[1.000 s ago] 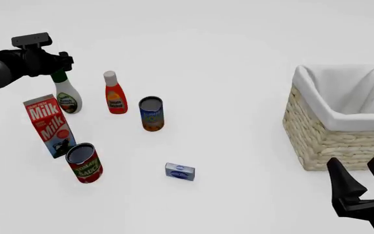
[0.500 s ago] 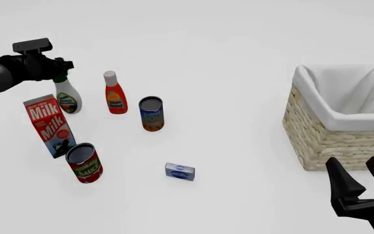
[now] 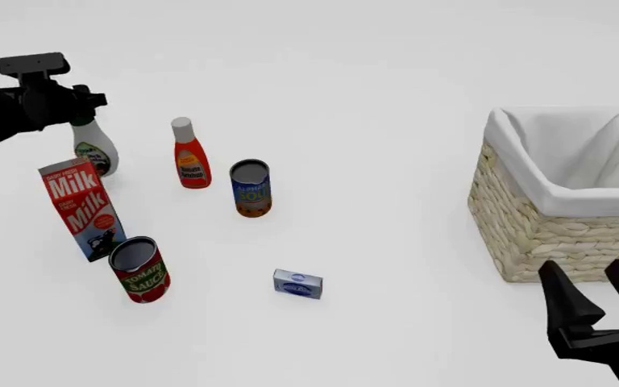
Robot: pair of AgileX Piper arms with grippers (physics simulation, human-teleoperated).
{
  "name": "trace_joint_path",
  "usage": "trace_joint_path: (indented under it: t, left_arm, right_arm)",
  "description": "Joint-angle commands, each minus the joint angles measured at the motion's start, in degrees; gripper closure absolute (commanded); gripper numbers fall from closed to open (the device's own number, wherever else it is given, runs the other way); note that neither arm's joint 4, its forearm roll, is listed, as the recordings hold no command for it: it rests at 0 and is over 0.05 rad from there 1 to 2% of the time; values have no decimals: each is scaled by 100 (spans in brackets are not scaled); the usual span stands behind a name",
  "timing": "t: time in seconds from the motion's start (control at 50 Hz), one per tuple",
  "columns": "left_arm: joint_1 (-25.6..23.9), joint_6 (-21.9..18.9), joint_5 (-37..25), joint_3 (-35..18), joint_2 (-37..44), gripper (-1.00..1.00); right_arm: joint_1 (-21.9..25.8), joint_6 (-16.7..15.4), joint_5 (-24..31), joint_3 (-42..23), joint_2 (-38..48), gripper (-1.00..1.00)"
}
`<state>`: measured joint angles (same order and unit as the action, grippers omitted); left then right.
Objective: Pick the salad dressing and place it in the basket.
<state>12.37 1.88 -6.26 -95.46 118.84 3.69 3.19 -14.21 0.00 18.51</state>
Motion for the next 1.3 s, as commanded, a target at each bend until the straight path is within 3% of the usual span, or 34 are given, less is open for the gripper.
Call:
trace_joint_path:
  t: [0.02,0.38,0.48,0.64,0.76,1.04,1.3]
  left_arm:
    - [7,-196,-53,-76,-419,100]
    - [-354,-298,-783,-670,-1123,100]
    - [-679,-284,-962,-733,-1422,100]
    - [-1718,-465,-987,-318,-2269,100]
    - [-2210,-585,-948,-44,-2563,100]
    - [-3416,-733,-745,620,-2979,100]
    - [-4245,-765,-563,975,-3028,100]
  right_arm:
    - [-10,-7,51,0,-62,-100]
    - [46,-37,-152,0,78,-100]
    - [74,-37,-207,-1,126,-100]
    - [110,-1,-401,0,294,-100]
    - [108,10,-270,0,160,-100]
    - [39,16,59,0,-198,-100]
    - [16,-14,232,0,-374,-100]
